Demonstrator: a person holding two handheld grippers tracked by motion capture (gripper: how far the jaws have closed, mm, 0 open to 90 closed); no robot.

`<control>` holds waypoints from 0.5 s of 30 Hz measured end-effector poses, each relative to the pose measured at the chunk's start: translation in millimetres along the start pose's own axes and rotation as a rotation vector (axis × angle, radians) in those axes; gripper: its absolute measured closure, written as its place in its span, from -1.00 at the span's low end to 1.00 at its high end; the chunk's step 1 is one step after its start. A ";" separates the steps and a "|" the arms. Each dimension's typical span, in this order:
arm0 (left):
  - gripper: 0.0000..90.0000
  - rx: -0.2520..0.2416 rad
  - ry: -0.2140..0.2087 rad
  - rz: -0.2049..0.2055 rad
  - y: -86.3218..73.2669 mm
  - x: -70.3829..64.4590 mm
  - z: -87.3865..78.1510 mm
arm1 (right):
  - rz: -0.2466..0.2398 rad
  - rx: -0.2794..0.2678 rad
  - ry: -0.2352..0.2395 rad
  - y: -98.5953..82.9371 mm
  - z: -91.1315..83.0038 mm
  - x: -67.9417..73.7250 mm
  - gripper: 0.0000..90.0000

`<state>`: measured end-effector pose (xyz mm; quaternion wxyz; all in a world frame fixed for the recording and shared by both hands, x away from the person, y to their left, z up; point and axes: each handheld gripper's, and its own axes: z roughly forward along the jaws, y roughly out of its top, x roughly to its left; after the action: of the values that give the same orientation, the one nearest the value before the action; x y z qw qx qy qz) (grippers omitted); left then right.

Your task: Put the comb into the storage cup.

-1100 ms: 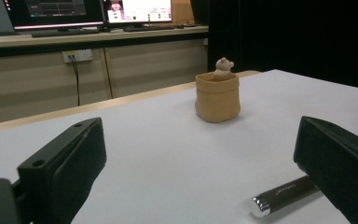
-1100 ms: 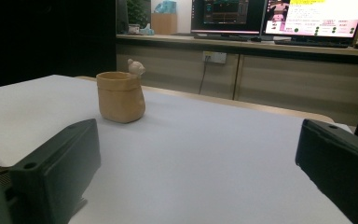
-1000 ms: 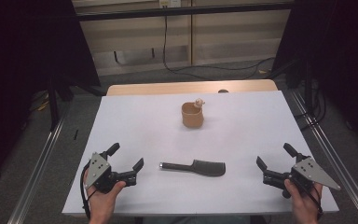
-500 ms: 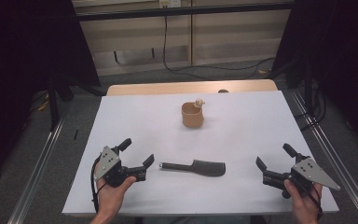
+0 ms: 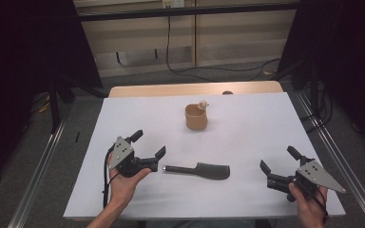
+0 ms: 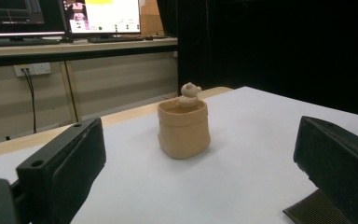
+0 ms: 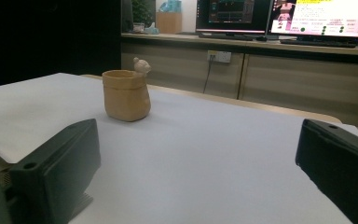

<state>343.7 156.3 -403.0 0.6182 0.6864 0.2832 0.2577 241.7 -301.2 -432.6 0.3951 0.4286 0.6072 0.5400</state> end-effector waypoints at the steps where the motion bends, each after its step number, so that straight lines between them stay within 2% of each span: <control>1: -0.95 0.009 0.004 0.027 1.2 -1.0 5.5 | 0.004 0.007 0.005 -0.4 0.5 0.0 -1.00; 6: -0.94 0.010 -0.005 0.024 -0.6 -1.6 17.5 | 0.004 0.010 0.008 -0.7 0.9 1.9 -1.00; 7: -0.91 0.012 -0.024 0.013 -2.8 -0.9 22.4 | -0.005 0.010 0.012 -0.7 1.2 2.3 -1.00; 8: -0.90 0.013 -0.026 0.008 -4.0 -1.1 24.4 | -0.003 0.009 0.012 -0.7 1.3 2.6 -1.00; 11: -0.85 0.019 -0.023 0.020 -7.7 -2.4 26.8 | -0.001 0.011 0.010 -0.9 1.3 2.1 -1.00; 14: -0.79 0.032 -0.038 0.009 -11.1 -3.5 26.5 | -0.001 0.013 0.009 -1.0 1.5 2.0 -1.00; 15: -0.64 0.032 -0.035 0.010 -12.1 -4.0 25.8 | -0.007 0.010 0.011 -1.0 2.0 2.1 -1.00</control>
<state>358.1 136.3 -417.6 0.6109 0.7019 0.2729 0.2442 242.9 -298.6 -433.8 0.3914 0.4256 0.6134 0.5380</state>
